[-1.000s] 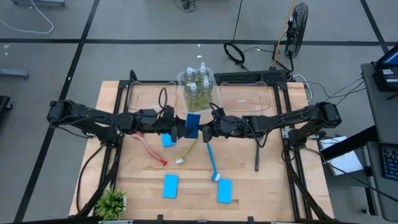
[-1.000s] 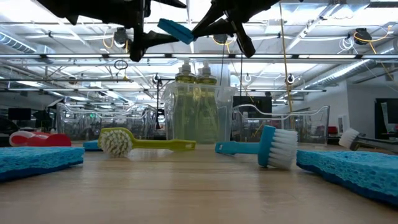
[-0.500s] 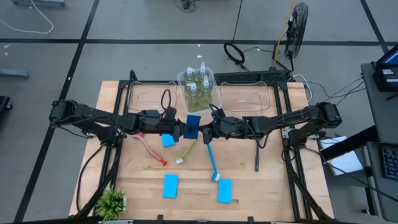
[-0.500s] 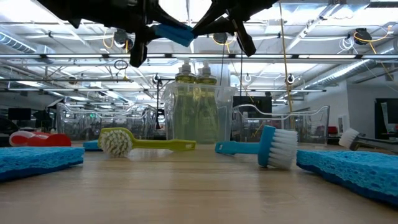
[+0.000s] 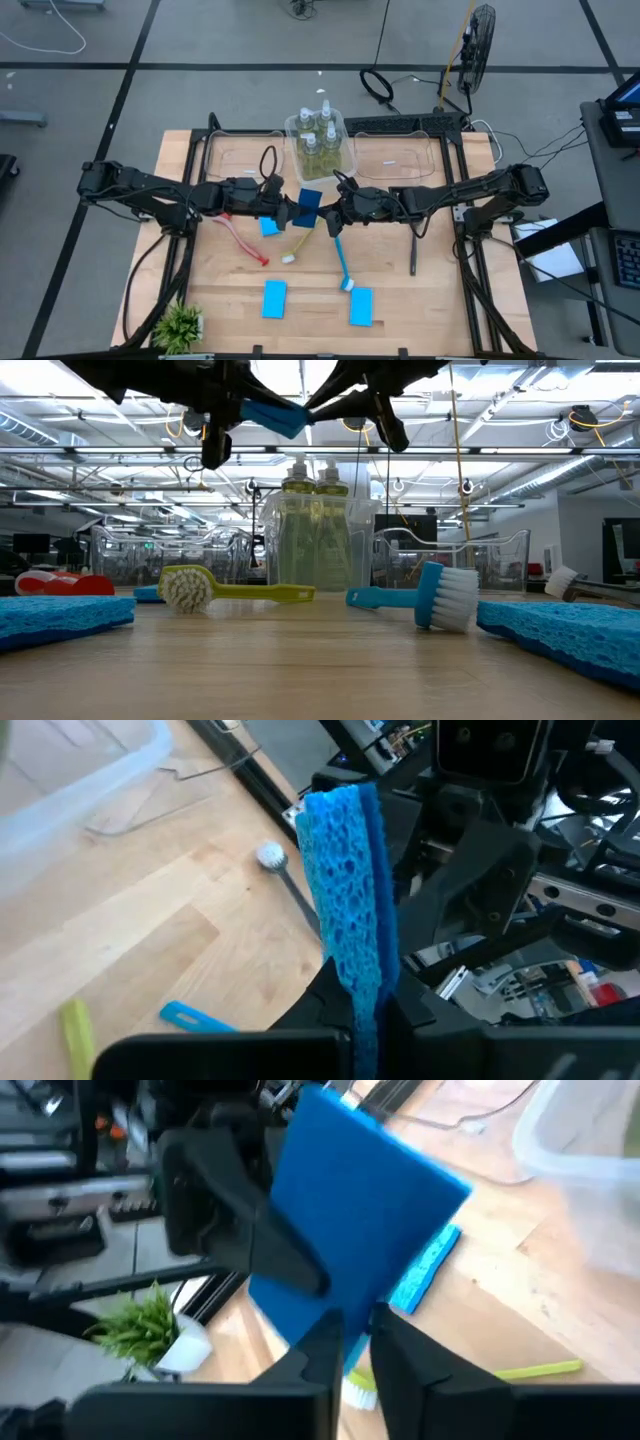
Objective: Pick & Place Kitchen Sink Supplies
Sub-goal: Put the blue sponge into the left transparent bin
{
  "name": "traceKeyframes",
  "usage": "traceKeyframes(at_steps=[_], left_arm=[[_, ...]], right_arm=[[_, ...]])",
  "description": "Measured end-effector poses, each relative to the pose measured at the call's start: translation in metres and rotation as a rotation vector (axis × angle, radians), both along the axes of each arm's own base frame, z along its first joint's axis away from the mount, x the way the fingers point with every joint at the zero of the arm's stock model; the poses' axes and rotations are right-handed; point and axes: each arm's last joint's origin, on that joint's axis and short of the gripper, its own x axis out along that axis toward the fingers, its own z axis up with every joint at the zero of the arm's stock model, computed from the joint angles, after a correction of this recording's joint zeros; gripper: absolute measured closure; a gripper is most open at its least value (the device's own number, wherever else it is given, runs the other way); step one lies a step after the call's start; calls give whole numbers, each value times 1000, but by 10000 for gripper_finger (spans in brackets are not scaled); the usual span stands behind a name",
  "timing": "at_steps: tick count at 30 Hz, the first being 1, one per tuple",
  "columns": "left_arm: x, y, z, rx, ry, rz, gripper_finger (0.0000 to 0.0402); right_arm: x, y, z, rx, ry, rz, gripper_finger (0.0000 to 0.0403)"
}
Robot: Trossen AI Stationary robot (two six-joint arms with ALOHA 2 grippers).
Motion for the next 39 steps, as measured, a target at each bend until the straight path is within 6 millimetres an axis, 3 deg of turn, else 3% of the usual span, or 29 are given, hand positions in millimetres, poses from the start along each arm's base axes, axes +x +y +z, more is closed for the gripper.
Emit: traceKeyframes(at_steps=[5, 10, 14, 23, 27, 39], left_arm=[[-14, 4, 4, 11, 72, 48, 392], [-43, 12, 16, 37, 134, 174, 392], [-73, 22, 27, 42, 162, 318, 393], [-130, 46, 23, 73, 362, 666, 393], [-138, 61, 20, 106, 432, 747, 393], [-143, 116, -6, 43, 697, 725, 393]], right_arm=[[0, 1, 0, -32, 11, 55, 307], [-2, 3, 3, -42, 4, 145, 282], [-2, 4, 2, -57, 9, 163, 278], [-2, 3, 4, -78, -2, 170, 284], [-2, 3, 4, -84, -2, 173, 282], [-2, 3, 4, -78, -2, 170, 282]])
